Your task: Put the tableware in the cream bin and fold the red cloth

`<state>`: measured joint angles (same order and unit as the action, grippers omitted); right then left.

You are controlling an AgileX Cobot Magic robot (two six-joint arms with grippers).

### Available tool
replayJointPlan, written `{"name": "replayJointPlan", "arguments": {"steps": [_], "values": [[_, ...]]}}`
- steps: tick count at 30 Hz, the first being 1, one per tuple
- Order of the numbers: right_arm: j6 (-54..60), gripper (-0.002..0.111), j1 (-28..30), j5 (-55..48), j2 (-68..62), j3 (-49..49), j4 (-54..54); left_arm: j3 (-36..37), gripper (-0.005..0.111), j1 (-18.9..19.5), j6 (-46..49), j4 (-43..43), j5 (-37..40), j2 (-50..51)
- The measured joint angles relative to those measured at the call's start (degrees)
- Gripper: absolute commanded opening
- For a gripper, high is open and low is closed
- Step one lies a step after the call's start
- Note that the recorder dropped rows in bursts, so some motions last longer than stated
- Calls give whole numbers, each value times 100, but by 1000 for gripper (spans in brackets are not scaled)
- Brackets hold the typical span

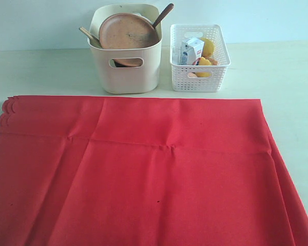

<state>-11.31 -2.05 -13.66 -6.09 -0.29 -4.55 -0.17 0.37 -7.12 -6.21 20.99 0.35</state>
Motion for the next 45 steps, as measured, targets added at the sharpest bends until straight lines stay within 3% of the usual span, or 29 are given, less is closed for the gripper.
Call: {"name": "replayJointPlan", "arguments": {"steps": [39,41,45], "values": [[185,0,0,0,0,0,40,0,0,0,18,-31,0,0],[195,0,0,0,0,0,40,0,0,0,360,-388,0,0],[195,0,0,0,0,0,40,4,0,0,1226,-1900,-194,0]]}}
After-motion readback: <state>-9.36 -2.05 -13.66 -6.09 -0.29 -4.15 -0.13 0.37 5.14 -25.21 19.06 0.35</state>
